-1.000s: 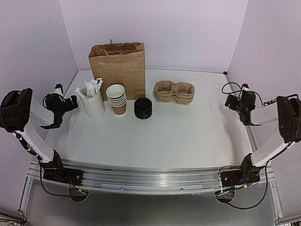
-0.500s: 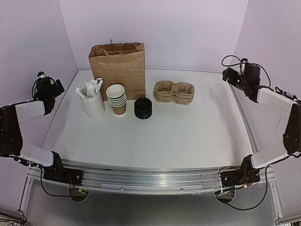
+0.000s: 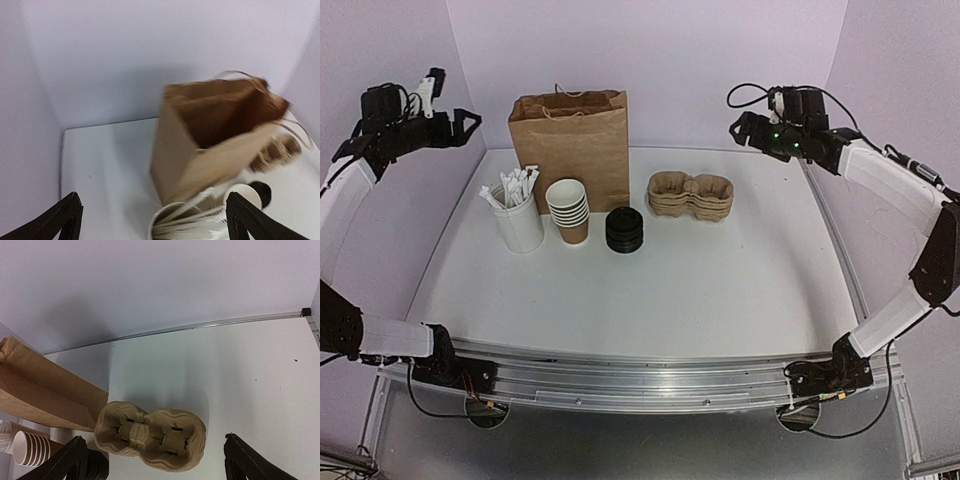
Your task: Pack the takeout coffee
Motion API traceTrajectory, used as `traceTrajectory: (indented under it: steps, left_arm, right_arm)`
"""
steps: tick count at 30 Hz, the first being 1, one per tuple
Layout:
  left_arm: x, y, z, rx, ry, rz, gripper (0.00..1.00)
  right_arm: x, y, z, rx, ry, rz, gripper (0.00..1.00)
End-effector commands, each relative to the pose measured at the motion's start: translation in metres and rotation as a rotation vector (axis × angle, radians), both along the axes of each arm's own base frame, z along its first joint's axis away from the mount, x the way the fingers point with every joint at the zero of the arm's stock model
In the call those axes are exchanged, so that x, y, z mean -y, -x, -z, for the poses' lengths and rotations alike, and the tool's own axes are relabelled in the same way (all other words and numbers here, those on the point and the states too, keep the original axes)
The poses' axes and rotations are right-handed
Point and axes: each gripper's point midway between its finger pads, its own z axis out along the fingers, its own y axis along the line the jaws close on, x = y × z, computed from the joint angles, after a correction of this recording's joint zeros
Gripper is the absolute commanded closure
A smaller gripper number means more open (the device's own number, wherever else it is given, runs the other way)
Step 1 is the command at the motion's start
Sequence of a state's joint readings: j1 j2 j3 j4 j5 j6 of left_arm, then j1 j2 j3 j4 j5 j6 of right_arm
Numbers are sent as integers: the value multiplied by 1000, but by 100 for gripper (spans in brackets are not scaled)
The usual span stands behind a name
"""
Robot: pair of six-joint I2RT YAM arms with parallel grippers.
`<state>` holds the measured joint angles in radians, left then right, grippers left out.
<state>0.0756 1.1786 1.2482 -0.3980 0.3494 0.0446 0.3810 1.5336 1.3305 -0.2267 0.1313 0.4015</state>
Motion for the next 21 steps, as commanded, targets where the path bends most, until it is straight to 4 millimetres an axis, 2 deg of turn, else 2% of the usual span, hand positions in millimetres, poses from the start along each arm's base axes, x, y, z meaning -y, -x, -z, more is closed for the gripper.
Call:
traceTrajectory:
  steps: [1,5,8,12,15,20,21]
  left_arm:
    - [123,70,35,-145,-246,655,0]
    - [165,107,69,-307,-438,912,0]
    - [185,119,81,-414,-515,1049,3]
    - [213,117,98,-465,-591,1140,22]
    - [227,109,123,-426,-720,1156,28]
    - [236,77,144,-350,-819,1104,40]
    - [235,71,147,-333,-843,1091,39]
  right_arm:
    - [-21,4,-4,-38,-32,-32,11]
    - [-40,10,0,-56,-47,-82,12]
    - [-51,14,5,-66,-41,-111,12]
    - [-62,19,16,-87,-30,-142,13]
    - [-70,22,22,-104,-31,-160,13]
    - [-82,26,30,-122,-26,-181,13]
    - [-84,26,31,-124,-28,-182,14]
